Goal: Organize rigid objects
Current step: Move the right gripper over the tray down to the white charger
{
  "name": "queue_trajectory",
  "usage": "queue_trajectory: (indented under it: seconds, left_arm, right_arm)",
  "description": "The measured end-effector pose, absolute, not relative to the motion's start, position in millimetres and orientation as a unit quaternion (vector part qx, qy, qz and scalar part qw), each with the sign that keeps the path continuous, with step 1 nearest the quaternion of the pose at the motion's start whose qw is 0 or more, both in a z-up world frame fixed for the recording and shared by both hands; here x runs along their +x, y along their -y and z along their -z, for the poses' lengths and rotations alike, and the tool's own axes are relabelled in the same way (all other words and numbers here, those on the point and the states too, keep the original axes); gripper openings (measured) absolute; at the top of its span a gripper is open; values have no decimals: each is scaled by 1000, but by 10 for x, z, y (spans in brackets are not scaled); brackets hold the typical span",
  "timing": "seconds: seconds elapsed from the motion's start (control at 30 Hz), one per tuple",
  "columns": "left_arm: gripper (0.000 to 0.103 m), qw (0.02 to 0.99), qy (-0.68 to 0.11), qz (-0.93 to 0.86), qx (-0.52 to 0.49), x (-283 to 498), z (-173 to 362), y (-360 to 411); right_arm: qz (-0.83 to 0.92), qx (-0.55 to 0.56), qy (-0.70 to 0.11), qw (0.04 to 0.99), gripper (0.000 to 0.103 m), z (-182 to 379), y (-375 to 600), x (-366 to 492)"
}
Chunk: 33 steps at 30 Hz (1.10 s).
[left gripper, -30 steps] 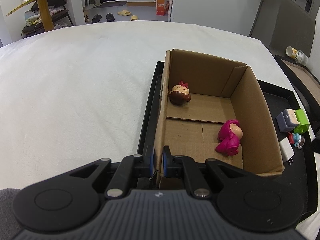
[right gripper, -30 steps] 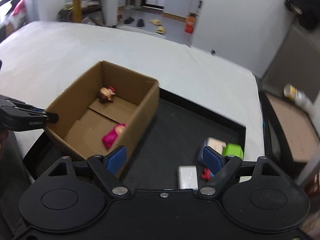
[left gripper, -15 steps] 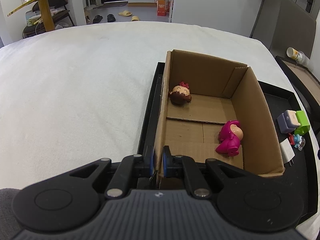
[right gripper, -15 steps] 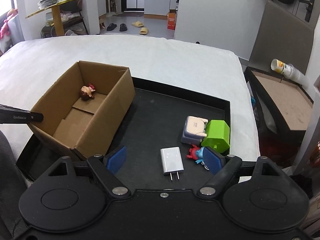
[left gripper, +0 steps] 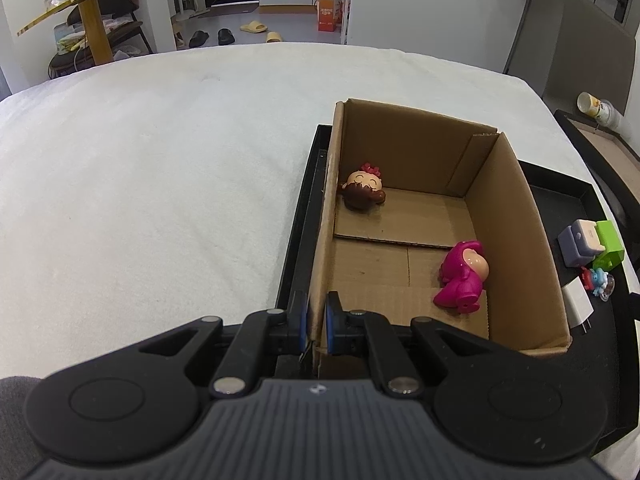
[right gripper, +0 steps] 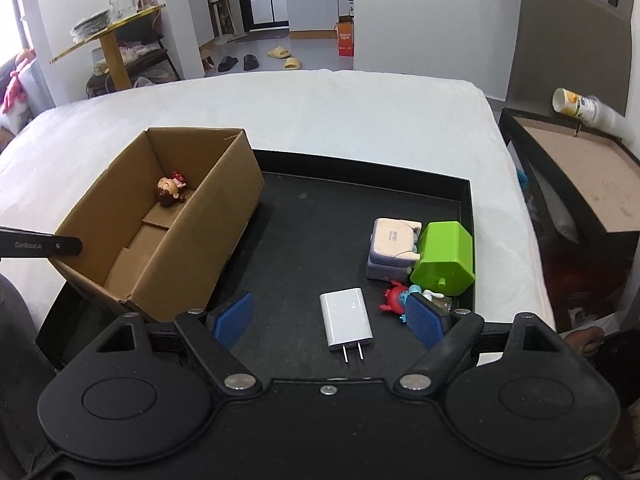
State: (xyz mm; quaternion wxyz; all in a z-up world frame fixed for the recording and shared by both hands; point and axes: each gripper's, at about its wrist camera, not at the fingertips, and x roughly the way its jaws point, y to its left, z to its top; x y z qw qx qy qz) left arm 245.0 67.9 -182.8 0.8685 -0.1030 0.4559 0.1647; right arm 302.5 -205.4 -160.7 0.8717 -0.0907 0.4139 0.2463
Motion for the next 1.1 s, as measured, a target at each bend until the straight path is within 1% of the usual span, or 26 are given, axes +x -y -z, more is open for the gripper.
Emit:
queue_trajectory:
  seconds: [0.43, 0.6, 0.93, 1.03, 1.07, 1.1]
  left_arm:
    - [8, 864, -464, -174, -83, 2492, 1825, -628]
    - [8, 863, -467, -176, -85, 2515, 1824, -618]
    - [8, 860, -472, -179, -73, 2527, 1830, -587]
    - [8, 861, -472, -179, -65, 2524, 1835, -572]
    - [8, 861, -472, -179, -64, 2519, 1835, -566]
    - [8, 861, -472, -180, -61, 2525, 1834, -557]
  right_arm:
    - [-257, -30, -423, 869, 81, 1889, 2162, 3212]
    - [-243, -19, -430, 869, 71, 2096, 2196, 3221]
    - [-241, -32, -426, 871, 71, 2208, 2166, 3189]
    - [-240, -36, -429, 870, 65, 2256, 2133, 3230]
    - [-235, -40, -431, 870, 59, 2281, 2117, 3244]
    - [-229, -42, -436, 869, 50, 2306, 2104, 3257]
